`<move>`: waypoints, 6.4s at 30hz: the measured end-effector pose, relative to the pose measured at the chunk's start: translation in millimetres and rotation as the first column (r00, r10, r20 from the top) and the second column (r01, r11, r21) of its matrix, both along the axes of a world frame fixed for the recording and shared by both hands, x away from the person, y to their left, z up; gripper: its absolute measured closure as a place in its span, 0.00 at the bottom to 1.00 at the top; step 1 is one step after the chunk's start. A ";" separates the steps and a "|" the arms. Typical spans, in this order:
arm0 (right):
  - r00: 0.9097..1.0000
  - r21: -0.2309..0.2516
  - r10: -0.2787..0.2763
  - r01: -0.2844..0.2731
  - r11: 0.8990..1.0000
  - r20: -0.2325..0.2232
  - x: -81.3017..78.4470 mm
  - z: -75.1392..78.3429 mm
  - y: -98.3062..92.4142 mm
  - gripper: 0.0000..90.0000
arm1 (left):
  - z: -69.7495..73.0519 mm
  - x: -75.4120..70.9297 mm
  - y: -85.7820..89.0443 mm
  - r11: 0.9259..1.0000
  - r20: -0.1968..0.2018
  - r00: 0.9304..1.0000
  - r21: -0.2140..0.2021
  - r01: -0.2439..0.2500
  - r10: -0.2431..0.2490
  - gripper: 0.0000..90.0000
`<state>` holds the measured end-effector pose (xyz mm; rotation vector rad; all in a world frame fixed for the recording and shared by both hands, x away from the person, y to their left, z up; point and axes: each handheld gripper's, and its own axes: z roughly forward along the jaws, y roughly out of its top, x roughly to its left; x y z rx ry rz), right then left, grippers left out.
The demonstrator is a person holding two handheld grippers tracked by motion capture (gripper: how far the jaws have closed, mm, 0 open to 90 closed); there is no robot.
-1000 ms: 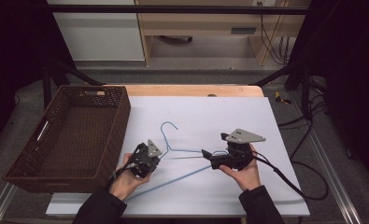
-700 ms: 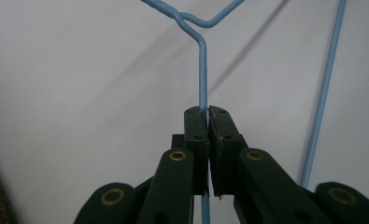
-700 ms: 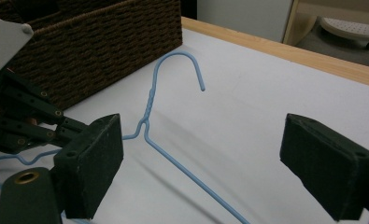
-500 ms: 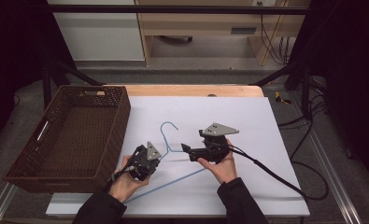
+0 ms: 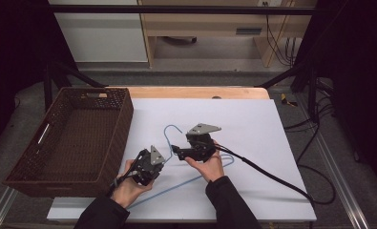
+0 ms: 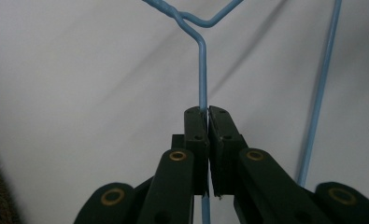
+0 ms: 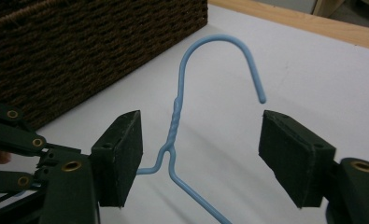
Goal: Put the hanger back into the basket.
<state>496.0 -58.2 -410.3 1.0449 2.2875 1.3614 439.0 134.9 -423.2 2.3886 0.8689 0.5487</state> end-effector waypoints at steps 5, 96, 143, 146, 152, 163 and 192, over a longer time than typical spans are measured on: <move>1.000 -0.007 0.012 -0.012 1.000 -0.022 5.7 -7.4 11.0 0.42 | 0.6 -0.8 -0.7 1.000 0.000 1.000 0.007 0.005 -0.005 0.97; 0.993 0.084 -0.107 0.102 0.991 0.054 -68.8 16.6 -148.3 0.37 | 34.0 -15.3 5.0 0.992 0.056 0.998 -0.123 0.018 -0.011 0.96; 0.981 0.028 -0.158 0.156 0.987 0.108 -86.9 3.0 -189.0 0.04 | 161.4 -3.1 94.0 0.979 0.228 0.963 -0.174 -0.104 0.143 0.96; 0.981 0.026 -0.161 0.159 0.987 0.105 -86.8 2.9 -188.8 0.04 | 164.0 -1.3 101.9 0.978 0.231 0.960 -0.175 -0.118 0.157 0.96; 0.980 0.033 -0.166 0.164 0.986 0.106 -87.3 4.0 -189.7 0.04 | 167.2 4.8 127.4 0.964 0.240 0.948 -0.215 -0.159 0.210 0.96; 0.980 0.029 -0.169 0.166 0.986 0.105 -87.1 3.7 -189.4 0.04 | 167.1 15.8 174.2 0.939 0.220 0.926 -0.229 -0.257 0.308 0.96; 0.980 0.022 -0.169 0.167 0.986 0.106 -86.2 2.6 -188.8 0.04 | 126.3 38.5 254.0 0.906 0.203 0.885 -0.154 -0.394 0.419 0.96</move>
